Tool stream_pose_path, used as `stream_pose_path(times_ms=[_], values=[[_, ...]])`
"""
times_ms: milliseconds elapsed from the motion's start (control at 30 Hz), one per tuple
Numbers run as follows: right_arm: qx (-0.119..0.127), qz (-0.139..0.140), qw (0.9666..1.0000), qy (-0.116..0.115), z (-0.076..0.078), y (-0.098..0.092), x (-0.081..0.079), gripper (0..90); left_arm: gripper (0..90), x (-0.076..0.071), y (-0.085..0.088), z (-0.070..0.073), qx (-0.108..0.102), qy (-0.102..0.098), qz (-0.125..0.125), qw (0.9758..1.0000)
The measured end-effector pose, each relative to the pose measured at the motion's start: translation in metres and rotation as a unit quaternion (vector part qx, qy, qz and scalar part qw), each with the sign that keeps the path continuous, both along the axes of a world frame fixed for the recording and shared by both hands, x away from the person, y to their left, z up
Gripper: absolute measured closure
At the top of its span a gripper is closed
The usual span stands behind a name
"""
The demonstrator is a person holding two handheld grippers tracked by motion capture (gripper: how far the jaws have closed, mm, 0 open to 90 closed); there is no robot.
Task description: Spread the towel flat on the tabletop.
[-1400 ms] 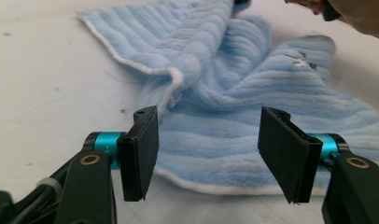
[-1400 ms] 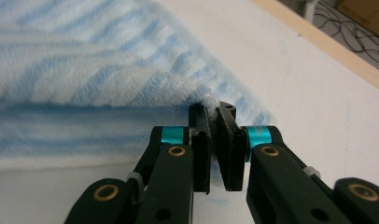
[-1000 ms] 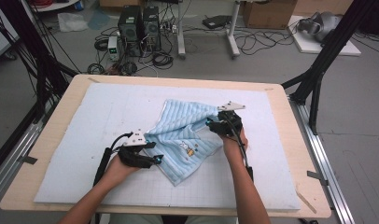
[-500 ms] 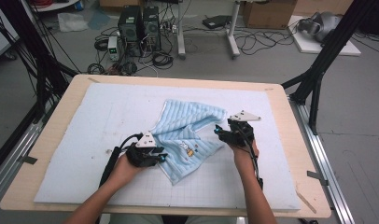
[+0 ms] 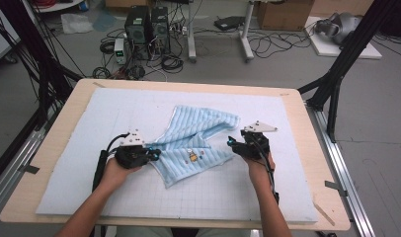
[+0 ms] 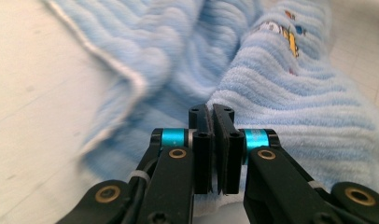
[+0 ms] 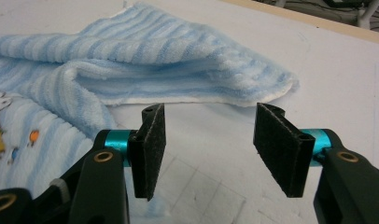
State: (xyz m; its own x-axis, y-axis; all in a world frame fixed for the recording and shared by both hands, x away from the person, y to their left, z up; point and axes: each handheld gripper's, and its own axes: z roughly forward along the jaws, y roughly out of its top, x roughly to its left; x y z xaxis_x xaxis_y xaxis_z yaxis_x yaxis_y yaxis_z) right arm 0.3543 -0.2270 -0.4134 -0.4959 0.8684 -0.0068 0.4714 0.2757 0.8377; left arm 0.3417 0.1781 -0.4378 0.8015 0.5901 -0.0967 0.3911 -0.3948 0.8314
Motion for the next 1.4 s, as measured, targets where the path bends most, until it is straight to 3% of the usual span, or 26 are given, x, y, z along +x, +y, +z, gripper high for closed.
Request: stream_pose_path(times_ms=[133,400,433,467,533,700,733,833,867,900,967,1000,1033,1067,1133,1167,1200,1233,1267,1300,1400], values=[[0.003,0.005,1.0000,0.003,-0.001,0.001,-0.001,45.0,86.0,0.004,0.014,0.000,-0.024,0.005,0.004,0.9997],[0.011,0.022,0.9994,0.025,-0.008,0.005,0.000,56.4,86.0,0.007,0.023,-0.001,-0.014,0.001,0.022,0.9997],[0.016,0.043,0.9983,0.034,-0.010,0.012,0.000,57.2,85.9,0.007,0.023,-0.001,-0.014,0.001,0.025,0.9996],[0.016,0.043,0.9983,0.034,-0.010,0.012,0.000,57.2,85.9,0.007,0.023,-0.001,-0.014,0.001,0.028,0.9995],[0.007,0.081,0.9950,0.057,-0.015,0.027,-0.001,57.3,85.0,0.007,0.024,-0.001,-0.014,0.001,0.030,0.9995],[-0.014,0.111,0.9911,0.071,-0.023,0.044,-0.003,57.3,83.9,0.007,0.024,-0.001,-0.017,-0.005,0.030,0.9994],[-0.016,0.126,0.9887,0.079,-0.027,0.050,-0.003,57.2,84.2,0.006,0.025,-0.001,-0.015,-0.008,0.029,0.9994],[-0.029,0.132,0.9872,0.084,-0.030,0.054,-0.003,59.1,84.7,0.007,0.025,-0.002,-0.015,-0.006,0.030,0.9994],[-0.019,0.144,0.9850,0.092,-0.030,0.054,-0.005,73.9,84.9,0.007,0.024,-0.002,-0.017,-0.005,0.032,0.9993],[-0.013,0.156,0.9828,0.099,-0.029,0.054,-0.006,81.6,84.9,0.007,0.024,-0.002,-0.017,-0.004,0.031,0.9994],[-0.015,0.164,0.9815,0.098,-0.029,0.053,-0.007,84.1,84.9,0.007,0.025,-0.002,-0.016,-0.004,0.032,0.9994],[0.000,0.180,0.9766,0.118,-0.028,0.050,-0.011,85.7,85.0,0.007,0.025,-0.002,-0.015,-0.003,0.032,0.9994],[0.004,0.191,0.9743,0.119,-0.028,0.049,-0.013,85.7,85.0,0.008,0.026,-0.002,-0.017,-0.001,0.035,0.9992],[0.004,0.191,0.9743,0.119,-0.028,0.049,-0.013,85.7,85.0,0.008,0.026,-0.002,-0.017,-0.001,0.035,0.9992],[0.010,0.212,0.9702,0.116,-0.027,0.047,-0.021,85.7,84.9,0.008,0.027,-0.002,-0.018,0.000,0.038,0.9991],[0.016,0.238,0.9654,0.104,-0.027,0.047,-0.031,85.7,84.9,0.008,0.028,-0.002,-0.018,-0.001,0.040,0.9991],[0.016,0.238,0.9654,0.104,-0.027,0.047,-0.031,85.7,84.9,0.008,0.028,-0.002,-0.019,-0.001,0.042,0.9989],[0.021,0.251,0.9628,0.098,-0.027,0.047,-0.036,85.7,84.9,0.008,0.028,-0.002,-0.017,-0.001,0.042,0.9990],[0.031,0.277,0.9555,0.095,-0.025,0.049,-0.045,85.7,84.9,0.008,0.028,-0.002,-0.016,-0.001,0.044,0.9989],[0.031,0.277,0.9555,0.095,-0.025,0.049,-0.045,85.7,84.9,0.008,0.029,-0.002,-0.015,-0.002,0.045,0.9988],[0.033,0.308,0.9455,0.101,-0.023,0.057,-0.054,85.6,84.9,0.009,0.029,-0.002,-0.012,0.000,0.051,0.9986]])
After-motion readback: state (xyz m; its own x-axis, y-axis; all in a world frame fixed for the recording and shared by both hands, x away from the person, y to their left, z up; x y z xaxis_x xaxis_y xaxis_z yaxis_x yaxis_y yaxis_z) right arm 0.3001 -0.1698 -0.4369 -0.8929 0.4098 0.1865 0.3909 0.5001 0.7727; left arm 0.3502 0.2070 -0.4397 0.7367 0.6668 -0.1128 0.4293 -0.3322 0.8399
